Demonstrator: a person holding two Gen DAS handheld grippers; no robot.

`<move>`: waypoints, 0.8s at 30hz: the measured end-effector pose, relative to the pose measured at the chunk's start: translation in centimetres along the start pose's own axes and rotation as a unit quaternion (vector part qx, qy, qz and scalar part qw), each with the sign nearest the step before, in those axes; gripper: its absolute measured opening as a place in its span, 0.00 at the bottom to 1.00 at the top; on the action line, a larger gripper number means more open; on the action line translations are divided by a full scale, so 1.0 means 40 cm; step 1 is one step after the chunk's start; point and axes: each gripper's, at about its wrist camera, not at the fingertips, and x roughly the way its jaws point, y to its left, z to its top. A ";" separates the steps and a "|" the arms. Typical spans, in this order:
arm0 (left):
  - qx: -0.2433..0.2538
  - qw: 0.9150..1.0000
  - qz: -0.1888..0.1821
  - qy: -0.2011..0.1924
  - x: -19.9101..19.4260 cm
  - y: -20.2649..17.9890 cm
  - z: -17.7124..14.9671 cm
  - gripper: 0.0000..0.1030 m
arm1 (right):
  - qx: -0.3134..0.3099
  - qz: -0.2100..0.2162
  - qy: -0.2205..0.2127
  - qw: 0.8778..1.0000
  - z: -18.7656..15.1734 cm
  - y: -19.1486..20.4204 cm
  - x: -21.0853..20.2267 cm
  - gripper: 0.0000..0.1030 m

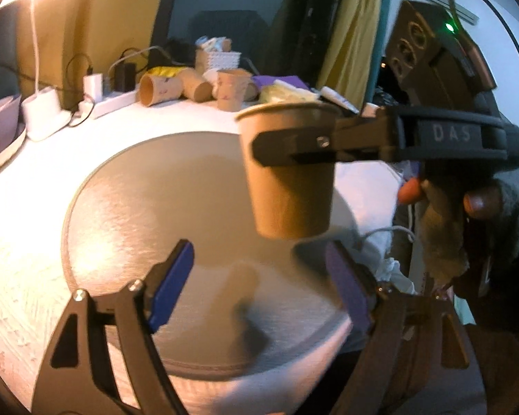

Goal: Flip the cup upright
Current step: 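Carry the upright cup over the grey mat and lower it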

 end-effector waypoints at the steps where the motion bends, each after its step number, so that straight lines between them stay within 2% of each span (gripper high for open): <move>1: -0.007 1.000 0.004 0.003 0.001 0.013 0.003 0.77 | -0.001 -0.004 -0.001 1.000 0.006 -0.007 0.005 0.64; 13: -0.109 0.992 0.055 0.010 0.002 0.176 0.040 0.77 | -0.035 -0.067 -0.009 0.997 0.044 -0.031 0.091 0.64; 24: -0.137 0.988 0.067 0.020 0.021 0.225 0.051 0.77 | -0.070 -0.095 -0.028 0.993 0.076 -0.032 0.150 0.64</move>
